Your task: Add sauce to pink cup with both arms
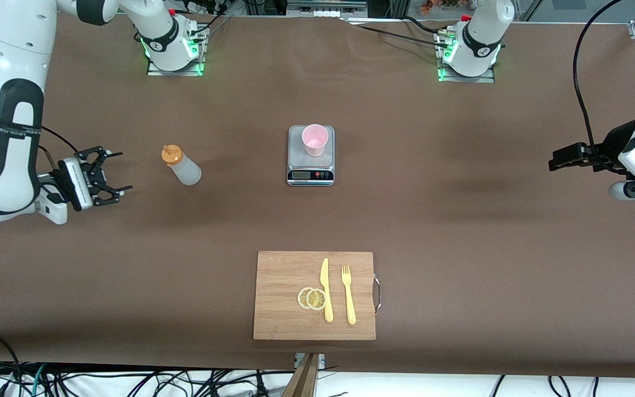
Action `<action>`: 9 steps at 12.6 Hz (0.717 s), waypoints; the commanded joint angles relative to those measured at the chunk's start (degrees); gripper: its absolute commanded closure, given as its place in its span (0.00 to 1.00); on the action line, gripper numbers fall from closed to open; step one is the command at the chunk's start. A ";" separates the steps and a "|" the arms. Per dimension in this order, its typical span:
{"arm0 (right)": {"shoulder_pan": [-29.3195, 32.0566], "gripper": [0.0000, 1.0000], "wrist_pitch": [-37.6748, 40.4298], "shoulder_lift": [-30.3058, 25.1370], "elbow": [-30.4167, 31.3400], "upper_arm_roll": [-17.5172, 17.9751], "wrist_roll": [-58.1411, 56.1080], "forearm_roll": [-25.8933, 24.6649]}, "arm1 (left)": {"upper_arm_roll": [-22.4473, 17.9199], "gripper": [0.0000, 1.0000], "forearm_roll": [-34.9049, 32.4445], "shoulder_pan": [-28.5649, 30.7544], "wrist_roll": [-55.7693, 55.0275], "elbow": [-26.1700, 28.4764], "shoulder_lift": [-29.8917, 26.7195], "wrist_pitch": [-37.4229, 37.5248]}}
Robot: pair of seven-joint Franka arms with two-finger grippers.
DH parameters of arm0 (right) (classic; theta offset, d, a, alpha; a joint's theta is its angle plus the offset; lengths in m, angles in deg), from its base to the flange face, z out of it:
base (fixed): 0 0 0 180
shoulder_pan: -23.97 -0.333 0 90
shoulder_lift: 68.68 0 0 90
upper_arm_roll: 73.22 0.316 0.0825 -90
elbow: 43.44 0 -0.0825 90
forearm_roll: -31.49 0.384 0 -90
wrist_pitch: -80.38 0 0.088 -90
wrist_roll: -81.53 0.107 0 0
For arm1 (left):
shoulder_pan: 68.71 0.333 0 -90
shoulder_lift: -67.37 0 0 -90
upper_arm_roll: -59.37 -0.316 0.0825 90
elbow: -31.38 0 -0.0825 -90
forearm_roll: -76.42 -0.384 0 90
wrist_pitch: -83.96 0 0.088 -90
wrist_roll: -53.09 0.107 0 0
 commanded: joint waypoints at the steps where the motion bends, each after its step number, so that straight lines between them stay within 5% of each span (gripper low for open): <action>1: -0.30 0.00 5.16 -2.43 -5.09 -0.98 13.48 -2.36 | 0.26 0.00 -1.35 0.28 1.23 -1.95 0.81 1.11; 5: -3.36 0.00 9.23 -6.10 -16.98 -0.02 43.87 -4.98 | 0.35 0.00 -1.35 0.28 1.23 -1.95 0.81 1.20; 9: 2.14 0.00 -1.28 -21.55 -11.48 20.58 69.47 -27.54 | 0.27 0.00 -1.35 0.19 1.23 -1.95 0.81 1.20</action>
